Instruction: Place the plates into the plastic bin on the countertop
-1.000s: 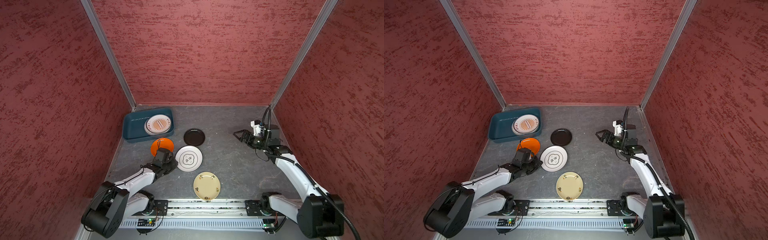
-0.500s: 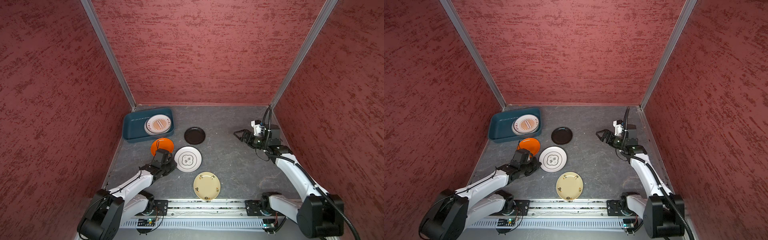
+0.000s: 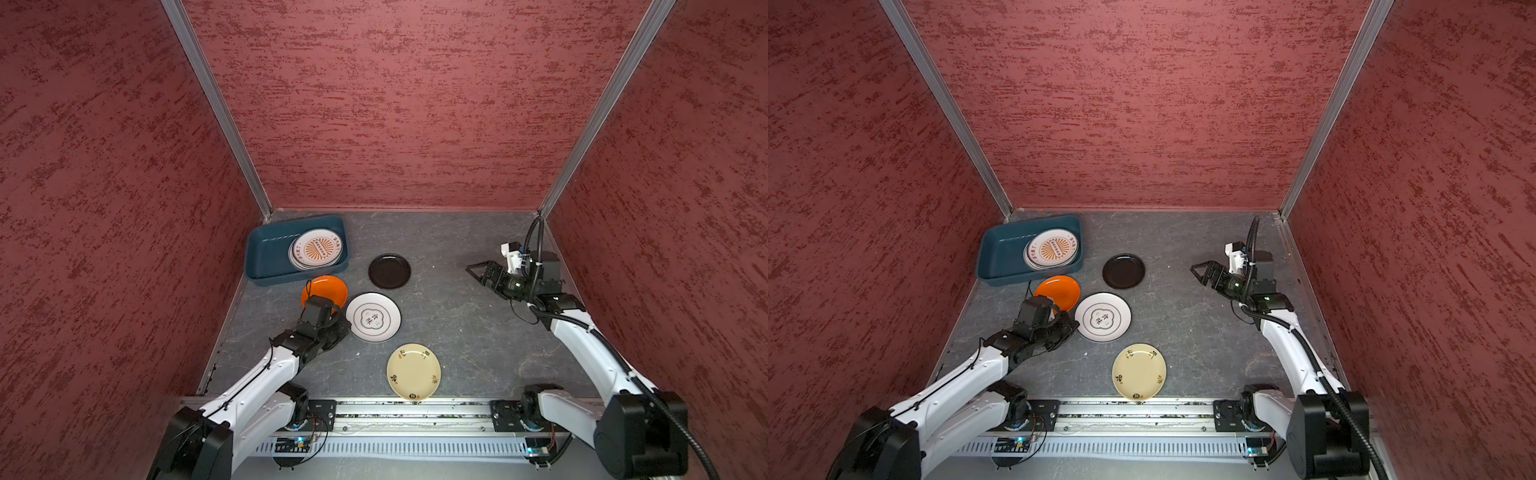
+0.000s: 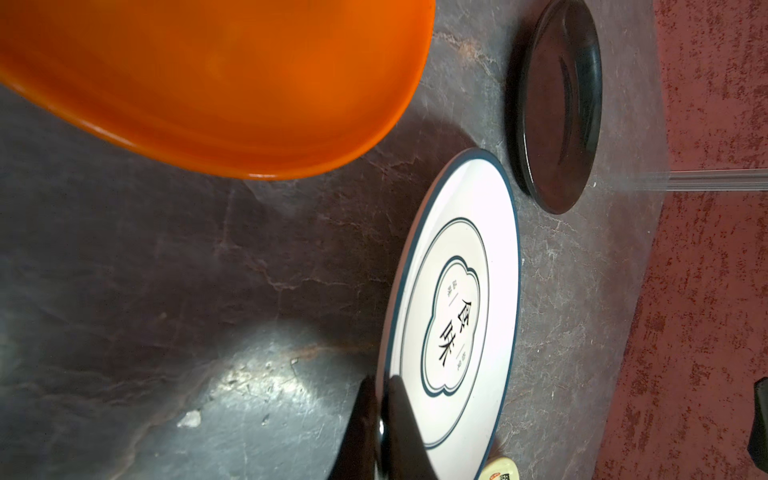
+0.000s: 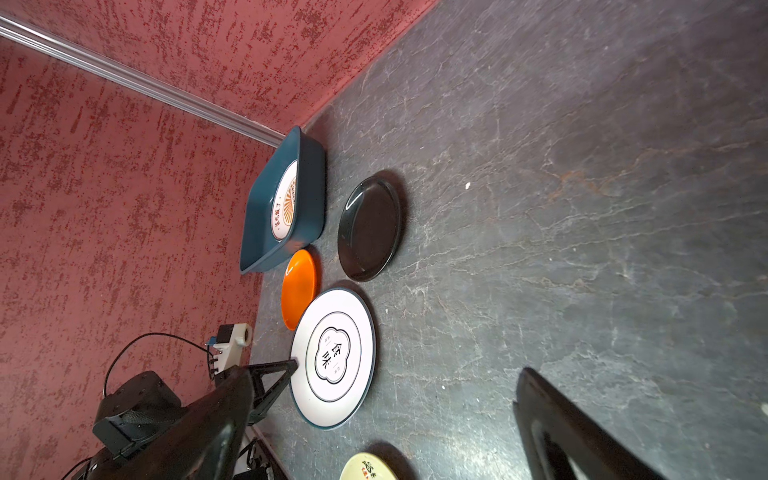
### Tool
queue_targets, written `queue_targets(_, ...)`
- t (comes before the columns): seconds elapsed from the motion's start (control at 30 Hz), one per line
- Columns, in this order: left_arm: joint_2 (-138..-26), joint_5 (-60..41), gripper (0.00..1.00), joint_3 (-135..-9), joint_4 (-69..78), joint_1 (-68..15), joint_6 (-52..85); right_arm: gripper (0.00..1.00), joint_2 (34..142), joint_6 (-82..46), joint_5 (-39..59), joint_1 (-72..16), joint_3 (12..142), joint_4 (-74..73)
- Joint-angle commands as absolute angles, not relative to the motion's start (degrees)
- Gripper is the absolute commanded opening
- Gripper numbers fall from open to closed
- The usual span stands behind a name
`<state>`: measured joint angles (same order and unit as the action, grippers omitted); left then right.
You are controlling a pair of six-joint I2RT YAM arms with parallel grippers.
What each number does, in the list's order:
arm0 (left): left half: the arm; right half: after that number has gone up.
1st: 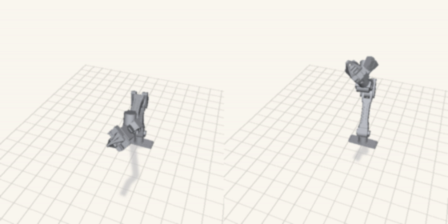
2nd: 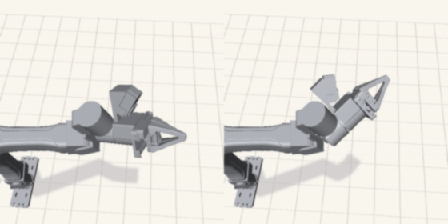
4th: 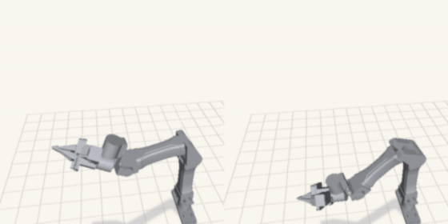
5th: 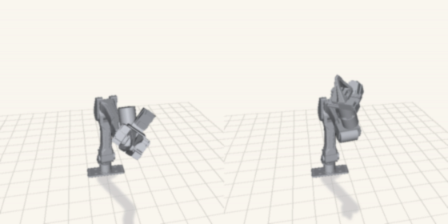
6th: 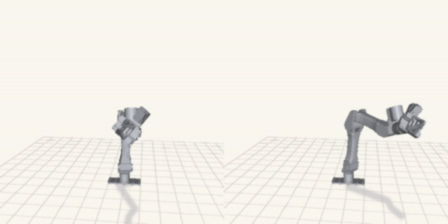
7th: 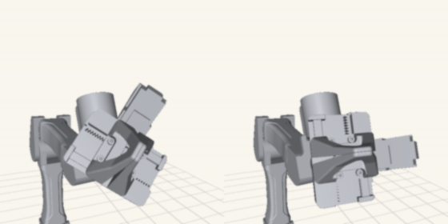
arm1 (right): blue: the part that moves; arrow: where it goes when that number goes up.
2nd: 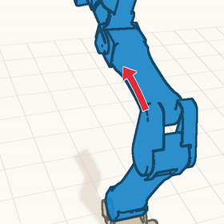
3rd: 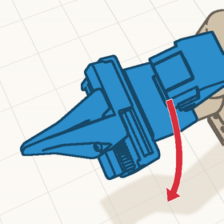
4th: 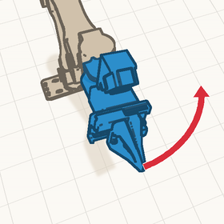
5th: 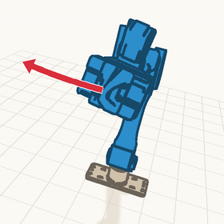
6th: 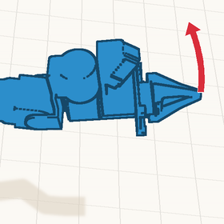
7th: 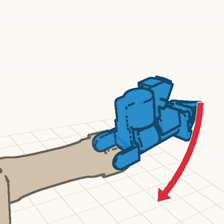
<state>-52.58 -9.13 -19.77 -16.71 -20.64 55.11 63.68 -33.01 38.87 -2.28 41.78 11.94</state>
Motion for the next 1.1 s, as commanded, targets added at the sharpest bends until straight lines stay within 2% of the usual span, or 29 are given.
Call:
queue_targets(0.0, -51.63, -9.25, 0.0, -22.15, -18.68, -20.23, 56.06, 0.99, 62.49, -34.07, 40.84, -1.83, 40.94, 8.59)
queue_targets(0.67, -46.82, -10.15, 0.0, -28.06, -18.94, -18.26, 60.63, 0.99, 63.3, -35.41, 43.5, -1.36, 40.77, 7.13)
queue_targets(1.07, -52.23, -16.78, 0.0, -36.23, -14.08, -12.79, 59.42, 0.99, 60.93, -40.04, 46.52, -1.12, 37.51, 2.13)
